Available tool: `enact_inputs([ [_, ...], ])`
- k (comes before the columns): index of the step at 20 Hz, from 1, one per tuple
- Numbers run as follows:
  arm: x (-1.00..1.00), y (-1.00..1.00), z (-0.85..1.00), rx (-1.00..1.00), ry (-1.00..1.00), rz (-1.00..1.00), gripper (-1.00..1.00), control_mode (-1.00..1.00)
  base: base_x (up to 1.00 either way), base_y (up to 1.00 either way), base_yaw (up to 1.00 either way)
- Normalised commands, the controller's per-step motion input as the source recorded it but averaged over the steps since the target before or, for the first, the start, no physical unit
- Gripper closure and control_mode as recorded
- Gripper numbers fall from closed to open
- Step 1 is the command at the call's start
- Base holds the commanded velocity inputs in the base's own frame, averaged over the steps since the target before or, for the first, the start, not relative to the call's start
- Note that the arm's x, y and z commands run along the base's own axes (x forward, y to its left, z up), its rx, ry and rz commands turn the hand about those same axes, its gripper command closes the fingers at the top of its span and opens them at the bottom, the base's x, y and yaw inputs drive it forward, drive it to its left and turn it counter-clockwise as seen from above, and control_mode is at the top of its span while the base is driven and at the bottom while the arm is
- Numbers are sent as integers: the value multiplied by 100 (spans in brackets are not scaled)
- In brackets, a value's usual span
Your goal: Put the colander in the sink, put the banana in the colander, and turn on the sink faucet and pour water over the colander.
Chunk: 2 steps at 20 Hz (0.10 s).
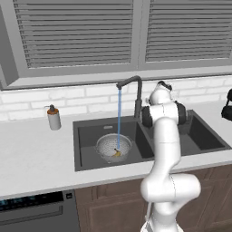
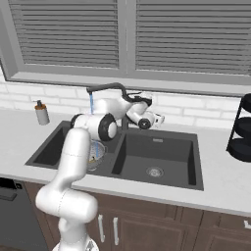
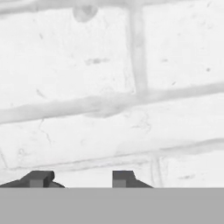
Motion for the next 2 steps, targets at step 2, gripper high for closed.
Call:
enact_inputs([
  [2, 0, -77, -25, -4, 13, -6, 100, -100, 0, 0, 0],
])
